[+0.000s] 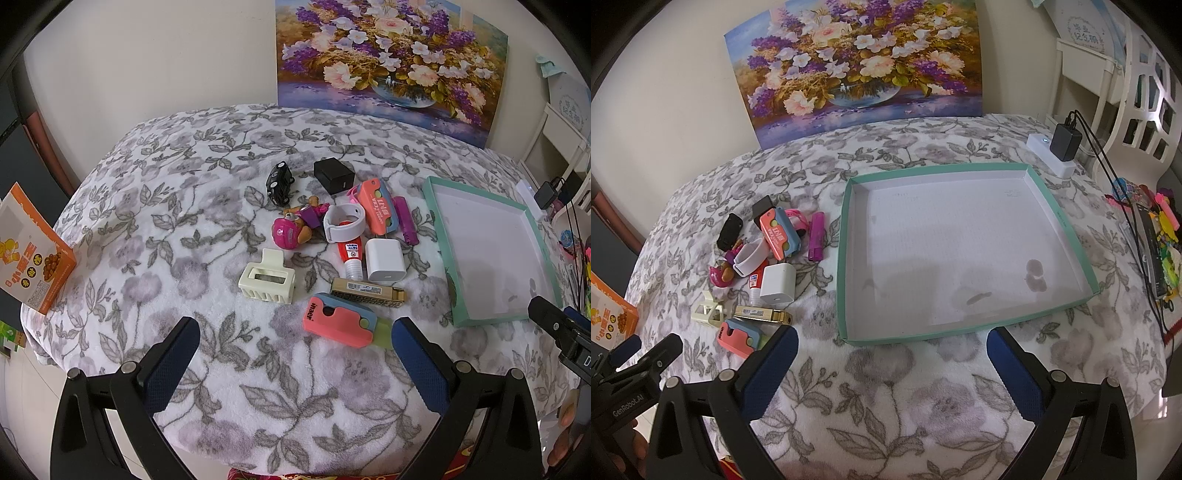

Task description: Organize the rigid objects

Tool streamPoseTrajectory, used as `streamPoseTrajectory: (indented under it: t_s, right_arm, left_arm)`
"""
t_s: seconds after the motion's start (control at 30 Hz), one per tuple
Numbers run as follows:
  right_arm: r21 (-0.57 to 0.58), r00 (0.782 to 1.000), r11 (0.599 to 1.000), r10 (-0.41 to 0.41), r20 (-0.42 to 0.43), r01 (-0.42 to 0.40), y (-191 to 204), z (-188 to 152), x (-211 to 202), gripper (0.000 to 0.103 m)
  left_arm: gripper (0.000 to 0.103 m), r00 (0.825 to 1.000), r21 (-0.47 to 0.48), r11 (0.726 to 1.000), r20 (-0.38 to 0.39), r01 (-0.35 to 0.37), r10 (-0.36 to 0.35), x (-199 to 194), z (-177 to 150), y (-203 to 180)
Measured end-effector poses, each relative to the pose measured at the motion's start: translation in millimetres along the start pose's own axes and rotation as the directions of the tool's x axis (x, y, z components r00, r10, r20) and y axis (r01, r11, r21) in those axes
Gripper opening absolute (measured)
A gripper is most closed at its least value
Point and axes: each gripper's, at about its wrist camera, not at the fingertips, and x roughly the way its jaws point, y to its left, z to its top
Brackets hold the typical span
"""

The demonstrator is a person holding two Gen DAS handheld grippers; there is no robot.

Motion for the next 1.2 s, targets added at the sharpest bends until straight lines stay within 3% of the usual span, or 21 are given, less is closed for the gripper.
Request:
streamPoseTrajectory:
  t_s: [0.27,0.47,0.77,0.93,1.2]
  right_arm:
    - [-0.001,1.000,1.000,0.006,-0.006,-0.006,1,0,1,0.103]
    - [-0.086,0.998,0.996,-0.003,-0.068,-0.003,17,4,11,0.103]
    - [-0.115,0.987,0.991,0.057,-0.150,-0.075,61,28,29,0.103]
    - [-0.075,0.969,0.990,0.099,-0.227,-0.119,83,25,51,0.103]
    - [-0.004,0.931,0.988,0.146,-0.336,-0.156,124,11,86,0.103]
  left_arm:
    - [0.103,1.000,-0.014,1.000,-0.014,0.014,-0.014,3,0,3]
    - [0.103,0.989,-0.077,0.993,-0.115,0.087,-0.096,22,7,19]
    - [0.103,0.986,-0.040,0.998,-0.159,0.049,-0.055,51,18,29]
    - [0.103,0.981,-0.119,0.991,-0.180,0.056,-0.077,64,27,55]
    - [0.103,0.979,-0.156,0.987,-0.191,0.042,-0.072,77,31,83]
